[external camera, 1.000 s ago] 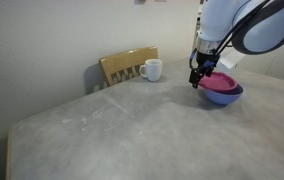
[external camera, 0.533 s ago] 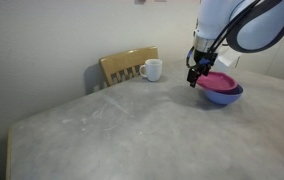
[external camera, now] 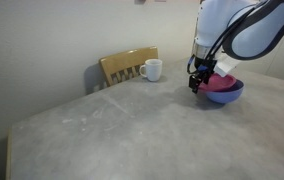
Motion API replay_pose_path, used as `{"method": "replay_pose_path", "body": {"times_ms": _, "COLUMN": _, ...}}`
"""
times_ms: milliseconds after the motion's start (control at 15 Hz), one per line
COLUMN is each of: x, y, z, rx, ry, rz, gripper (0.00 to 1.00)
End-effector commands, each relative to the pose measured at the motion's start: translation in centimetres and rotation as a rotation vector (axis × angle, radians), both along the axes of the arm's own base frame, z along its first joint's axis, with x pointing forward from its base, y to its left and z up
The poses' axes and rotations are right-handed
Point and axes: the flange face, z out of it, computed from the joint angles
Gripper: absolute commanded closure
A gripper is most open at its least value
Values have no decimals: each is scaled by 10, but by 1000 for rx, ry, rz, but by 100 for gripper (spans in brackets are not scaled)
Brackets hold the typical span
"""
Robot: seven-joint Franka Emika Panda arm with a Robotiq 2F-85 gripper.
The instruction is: Pick up the pink plate and put it on the table
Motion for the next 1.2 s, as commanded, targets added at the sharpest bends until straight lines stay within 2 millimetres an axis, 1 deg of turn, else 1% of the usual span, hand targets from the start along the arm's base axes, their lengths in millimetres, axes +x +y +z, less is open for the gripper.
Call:
{"method": "replay_pose_path", "body": {"times_ms": 0, "x": 4, "y": -4, "z": -4, "rx": 3, "ry": 15, "rz": -8, "gripper": 48}}
{"method": "replay_pose_path", "body": {"times_ms": 67, "x": 4, "y": -4, "z": -4, "rx": 5, "ry": 16, "rz": -11, "gripper": 56}}
{"method": "replay_pose_path", "body": {"times_ms": 133, "x": 4, "y": -5, "z": -4, "rx": 7, "ry": 14, "rz": -14, "gripper": 61}}
{"method": "replay_pose_path", "body": {"times_ms": 200, "x": 4, "y": -5, "z": -3, "rx": 8, "ry": 13, "rz": -17, "gripper": 70}}
{"method": "replay_pose_path", "body": {"times_ms": 267, "x": 4, "y": -6, "z": -2, "rx": 8, "ry": 13, "rz": -20, "gripper": 75}}
{"method": "replay_pose_path", "body": {"times_ms": 467, "x": 5, "y": -9, "z": 0, "rx": 8, "ry": 10, "rz": -29, "gripper": 98}}
{"method": "replay_pose_path", "body": {"times_ms": 667, "x": 6, "y": -12, "z": 2, "rx": 6, "ry": 8, "rz": -38, "gripper": 100}}
{"method": "replay_pose_path", "body": {"times_ms": 733, "x": 7, "y": -13, "z": 3, "rx": 6, "ry": 7, "rz": -41, "gripper": 97}}
{"method": "replay_pose_path", "body": {"times_ms": 933, "x": 8, "y": -15, "z": 8, "rx": 4, "ry": 0, "rz": -54, "gripper": 97}}
{"method": "replay_pose_path", "body": {"times_ms": 1133, "x": 9, "y": -18, "z": 17, "rx": -8, "ry": -9, "rz": -69, "gripper": 97}}
